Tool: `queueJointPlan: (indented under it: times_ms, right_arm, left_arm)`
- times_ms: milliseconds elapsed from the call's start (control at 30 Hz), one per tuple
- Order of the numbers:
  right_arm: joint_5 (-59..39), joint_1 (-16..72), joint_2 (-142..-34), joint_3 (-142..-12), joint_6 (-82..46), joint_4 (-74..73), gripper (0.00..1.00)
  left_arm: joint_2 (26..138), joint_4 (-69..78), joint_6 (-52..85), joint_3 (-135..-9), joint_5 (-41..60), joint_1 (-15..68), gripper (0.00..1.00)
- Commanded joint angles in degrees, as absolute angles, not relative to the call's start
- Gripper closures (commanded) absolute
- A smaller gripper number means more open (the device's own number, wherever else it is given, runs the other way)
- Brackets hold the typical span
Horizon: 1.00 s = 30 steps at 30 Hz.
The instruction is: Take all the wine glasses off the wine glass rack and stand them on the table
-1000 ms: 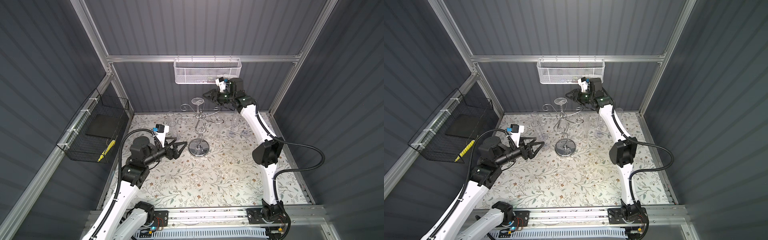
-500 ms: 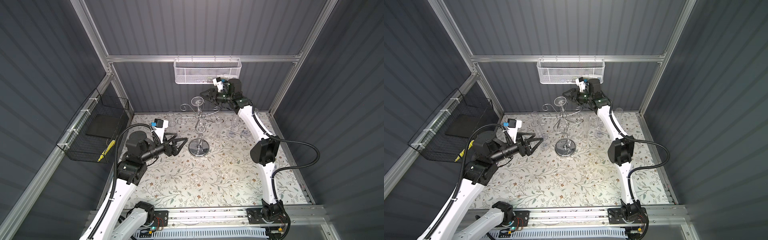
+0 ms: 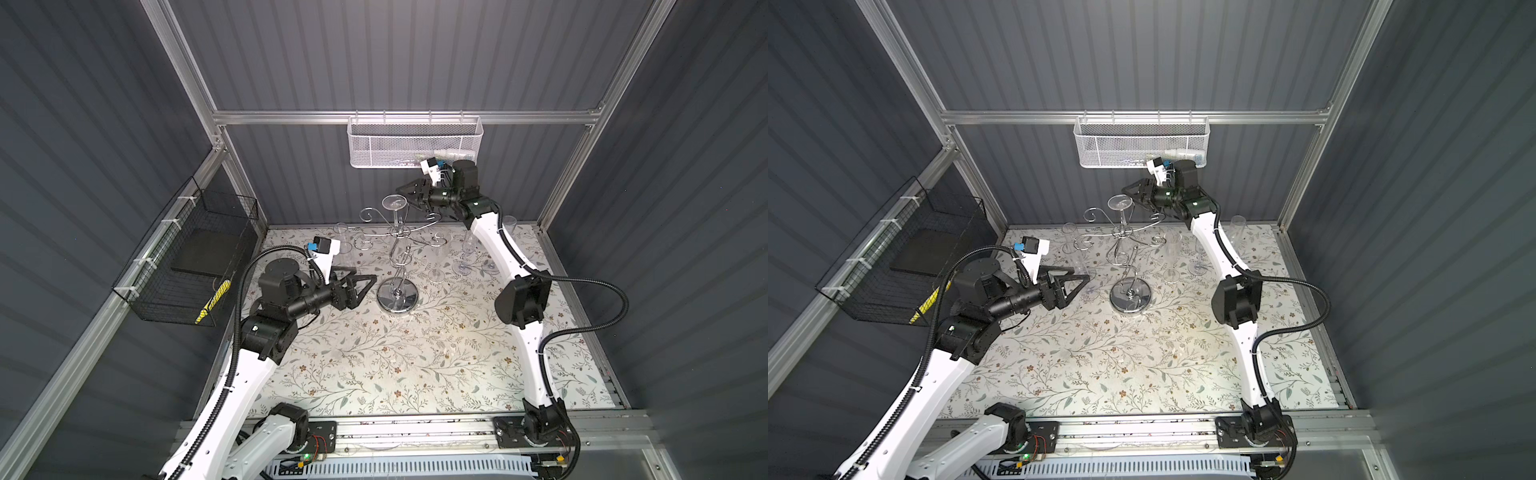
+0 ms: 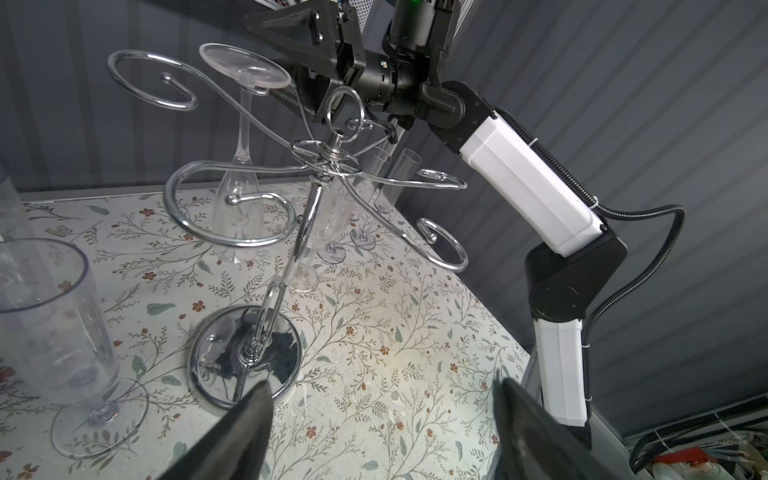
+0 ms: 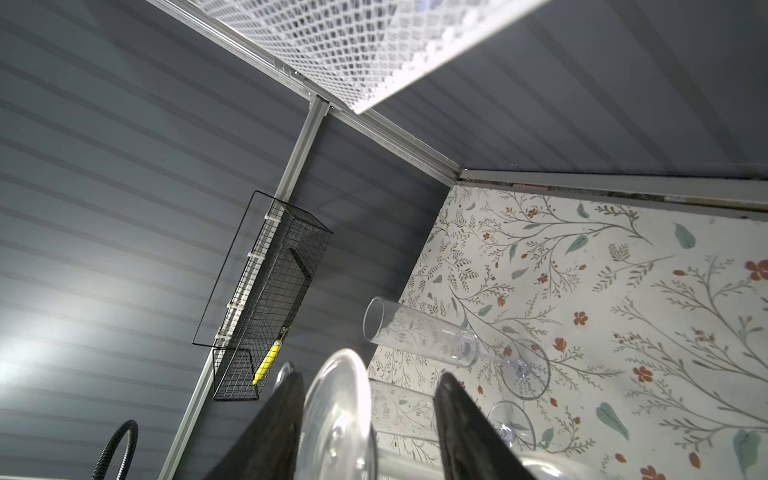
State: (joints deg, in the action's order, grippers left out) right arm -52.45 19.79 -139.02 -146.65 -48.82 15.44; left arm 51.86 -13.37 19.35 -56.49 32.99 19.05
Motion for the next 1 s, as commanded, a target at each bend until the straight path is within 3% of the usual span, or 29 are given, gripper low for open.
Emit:
queueJointPlan:
  times_ms: [0,967]
  right_arm:
    - [-54.6,20.5,-140.0,-148.7,-50.3,13.9,0.48]
    - [-55.9,21.5,-139.0,-149.2,-48.7,14.4,0.79]
  left_arm:
    - [50.4,-14.2,19.9,-56.6,32.6,18.9,0.15]
    - [47.6,-15.6,18.7,-55.5,31.6,18.9,0.15]
